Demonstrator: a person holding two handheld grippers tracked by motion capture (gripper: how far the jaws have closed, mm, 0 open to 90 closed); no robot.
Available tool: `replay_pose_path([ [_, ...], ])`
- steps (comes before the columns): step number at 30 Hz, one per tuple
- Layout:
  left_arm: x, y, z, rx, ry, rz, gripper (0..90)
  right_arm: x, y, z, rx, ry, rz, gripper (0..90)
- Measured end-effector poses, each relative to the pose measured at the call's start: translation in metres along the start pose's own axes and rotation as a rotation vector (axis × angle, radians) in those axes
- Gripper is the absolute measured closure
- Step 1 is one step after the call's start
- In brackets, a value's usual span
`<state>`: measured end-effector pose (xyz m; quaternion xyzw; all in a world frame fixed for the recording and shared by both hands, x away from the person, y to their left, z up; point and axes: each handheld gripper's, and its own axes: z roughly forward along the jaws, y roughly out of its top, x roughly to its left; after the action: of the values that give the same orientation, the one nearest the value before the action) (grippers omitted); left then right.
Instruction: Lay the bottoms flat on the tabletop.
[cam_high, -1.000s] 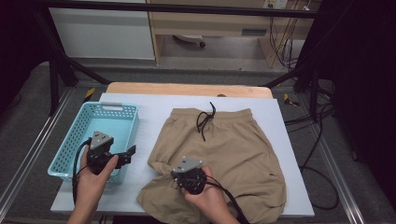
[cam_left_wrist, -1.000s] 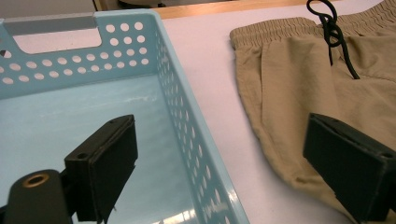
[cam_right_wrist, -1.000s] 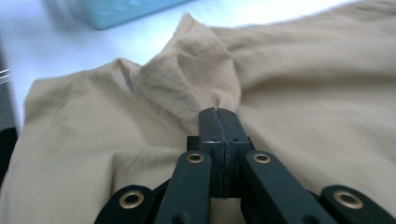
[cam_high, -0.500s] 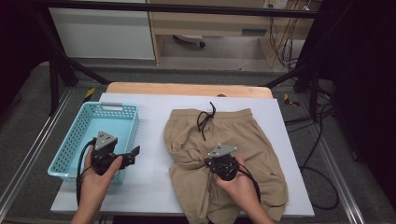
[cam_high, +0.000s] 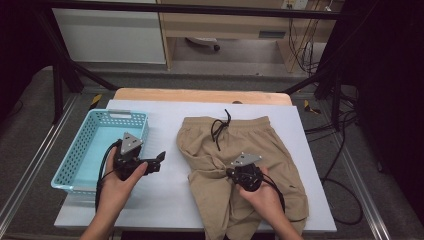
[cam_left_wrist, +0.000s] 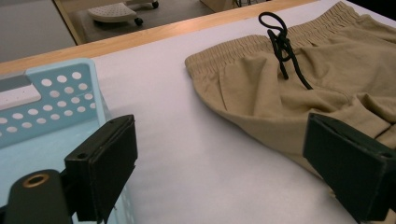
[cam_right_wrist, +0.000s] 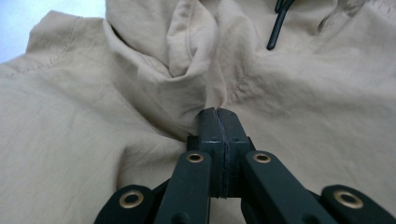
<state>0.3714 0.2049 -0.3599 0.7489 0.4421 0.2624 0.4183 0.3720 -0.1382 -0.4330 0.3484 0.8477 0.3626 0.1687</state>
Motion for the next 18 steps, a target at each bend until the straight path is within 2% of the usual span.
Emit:
replay_pose_path([
  [5,-0.009,0.011,0.018,0.024,-0.024,0.012,11.1,0.005,-0.006,0.002,-0.023,0.032,0.016,90.0],
  [10,-0.021,0.015,0.032,0.022,-0.016,0.034,10.5,0.006,-0.007,0.004,-0.022,0.041,0.027,89.9],
  [15,-0.032,0.016,0.047,0.034,-0.035,0.027,10.8,0.005,-0.008,0.005,-0.027,0.048,0.039,89.4],
  [18,-0.038,0.017,0.054,0.071,-0.048,0.038,11.0,0.005,-0.01,0.006,-0.025,0.051,0.039,89.2],
])
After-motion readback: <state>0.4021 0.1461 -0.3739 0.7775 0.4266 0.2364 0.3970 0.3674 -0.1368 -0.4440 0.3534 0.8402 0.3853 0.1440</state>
